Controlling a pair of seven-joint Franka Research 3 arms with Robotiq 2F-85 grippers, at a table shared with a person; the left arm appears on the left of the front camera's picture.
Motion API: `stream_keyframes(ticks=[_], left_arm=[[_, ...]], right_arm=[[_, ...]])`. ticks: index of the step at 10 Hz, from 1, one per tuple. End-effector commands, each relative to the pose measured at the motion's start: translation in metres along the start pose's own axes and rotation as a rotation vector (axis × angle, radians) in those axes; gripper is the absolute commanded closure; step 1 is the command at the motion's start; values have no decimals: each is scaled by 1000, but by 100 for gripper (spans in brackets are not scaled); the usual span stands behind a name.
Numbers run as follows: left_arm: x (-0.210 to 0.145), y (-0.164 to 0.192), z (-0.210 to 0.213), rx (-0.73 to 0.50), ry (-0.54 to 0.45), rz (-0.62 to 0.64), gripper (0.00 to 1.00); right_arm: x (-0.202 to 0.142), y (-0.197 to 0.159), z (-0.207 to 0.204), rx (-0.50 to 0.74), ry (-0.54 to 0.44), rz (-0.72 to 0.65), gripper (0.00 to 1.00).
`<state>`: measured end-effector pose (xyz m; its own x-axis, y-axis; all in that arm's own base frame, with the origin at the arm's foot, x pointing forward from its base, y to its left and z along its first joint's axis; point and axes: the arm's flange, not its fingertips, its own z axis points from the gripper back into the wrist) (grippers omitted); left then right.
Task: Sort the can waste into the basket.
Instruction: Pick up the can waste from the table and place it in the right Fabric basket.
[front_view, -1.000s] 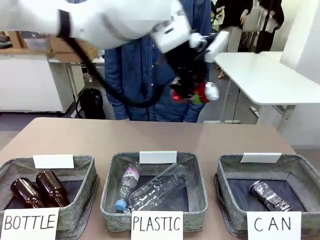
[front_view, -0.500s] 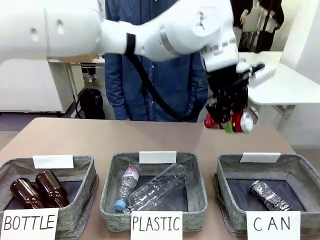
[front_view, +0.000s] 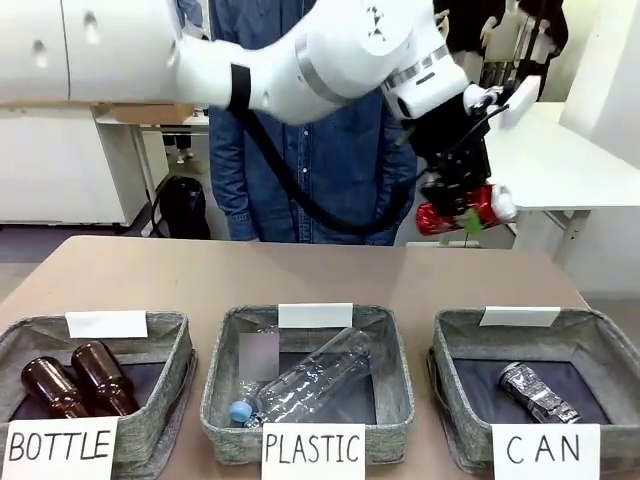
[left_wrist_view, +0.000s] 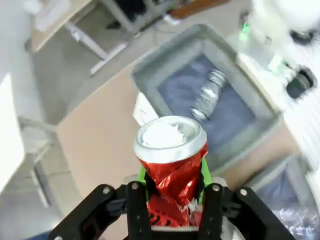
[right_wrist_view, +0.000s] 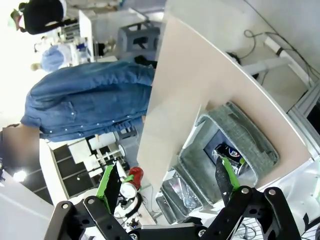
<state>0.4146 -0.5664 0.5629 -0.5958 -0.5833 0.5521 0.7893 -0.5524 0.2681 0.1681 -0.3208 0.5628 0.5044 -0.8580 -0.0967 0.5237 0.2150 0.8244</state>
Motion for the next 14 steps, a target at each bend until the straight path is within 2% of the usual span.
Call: stream_keyframes(ticks=[1,2,4,5,8,12,13,14], left_arm=[[57,-57,-31,79,91,148,59],[85,-74,-48,35,176,164,59],[108,-90,-76,-90,283,219,59],[108,-84,-86,-79,288,196,59],[91,-58,-102,-26,297,160,59],[87,-45,-111,-51,310,132,59],[86,-45,-111,-52,334,141,44],[87,-46,-110,-42,336,112,1]], right_arm=[[1,4,-1,11,-8,-17,0],[1,9,-5,9,-7,-19,0],[-1,18,-17,-11,-77,-83,0],[1,5,-4,-6,-2,-11,0],[1,5,-4,-6,-2,-11,0],[1,5,-4,-6,-2,-11,0],[1,5,-4,-6,-2,-11,0],[1,5,-4,-6,-2,-11,0]])
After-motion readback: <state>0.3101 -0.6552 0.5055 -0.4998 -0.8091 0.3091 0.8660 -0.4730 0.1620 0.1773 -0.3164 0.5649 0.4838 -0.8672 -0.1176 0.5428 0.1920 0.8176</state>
